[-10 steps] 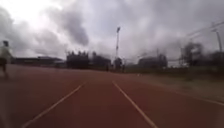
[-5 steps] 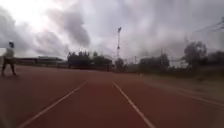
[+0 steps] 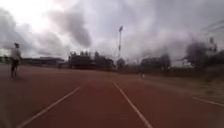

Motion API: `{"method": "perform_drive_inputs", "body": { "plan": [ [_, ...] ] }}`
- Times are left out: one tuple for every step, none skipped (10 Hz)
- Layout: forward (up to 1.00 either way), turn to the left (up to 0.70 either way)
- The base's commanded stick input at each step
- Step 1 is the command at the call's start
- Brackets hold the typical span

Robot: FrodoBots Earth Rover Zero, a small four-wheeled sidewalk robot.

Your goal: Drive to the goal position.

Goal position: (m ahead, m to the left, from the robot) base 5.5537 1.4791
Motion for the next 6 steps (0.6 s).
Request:
{"method": "perform_drive_inputs", "body": {
  "plan": [
    [0.85,0.00],
    [0.85,0.00],
    [0.85,0.00],
    [0.85,0.00],
    [0.85,0.00],
    [0.85,0.00]
  ]
}}
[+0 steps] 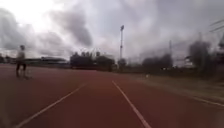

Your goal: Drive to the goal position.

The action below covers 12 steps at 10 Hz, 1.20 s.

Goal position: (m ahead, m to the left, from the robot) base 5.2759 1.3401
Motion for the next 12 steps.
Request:
{"method": "perform_drive_inputs", "body": {
  "plan": [
    [0.85,0.00],
    [0.85,0.00],
    [0.85,0.00],
    [0.85,0.00],
    [0.85,0.00],
    [0.85,0.00],
    [0.85,0.00],
    [0.85,0.00],
    [0.85,0.00],
    [0.85,0.00],
    [0.85,0.00],
    [0.85,0.00]
  ]
}}
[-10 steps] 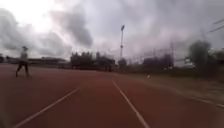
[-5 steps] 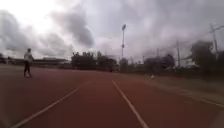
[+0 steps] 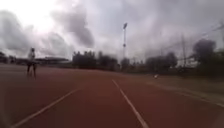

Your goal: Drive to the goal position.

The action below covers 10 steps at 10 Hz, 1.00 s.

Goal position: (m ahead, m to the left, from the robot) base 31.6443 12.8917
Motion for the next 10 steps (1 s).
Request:
{"method": "perform_drive_inputs", "body": {
  "plan": [
    [0.85,0.00],
    [0.85,0.00],
    [0.85,0.00],
    [0.85,0.00],
    [0.85,0.00],
    [0.85,0.00],
    [0.85,0.00],
    [0.85,0.00],
    [0.85,0.00],
    [0.85,0.00]
  ]
}}
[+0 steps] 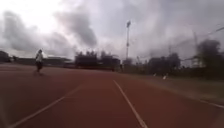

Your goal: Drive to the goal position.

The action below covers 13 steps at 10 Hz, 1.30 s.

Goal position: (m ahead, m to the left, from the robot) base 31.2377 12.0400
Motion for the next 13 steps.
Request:
{"method": "perform_drive_inputs", "body": {
  "plan": [
    [0.85,0.00],
    [0.85,0.00],
    [0.85,0.00],
    [0.85,0.00],
    [0.85,0.00],
    [0.85,0.00],
    [0.85,0.00],
    [0.85,0.00],
    [0.85,-0.05],
    [0.85,-0.26],
    [0.85,-0.34],
    [0.85,-0.33],
    [0.85,-0.12]
  ]
}}
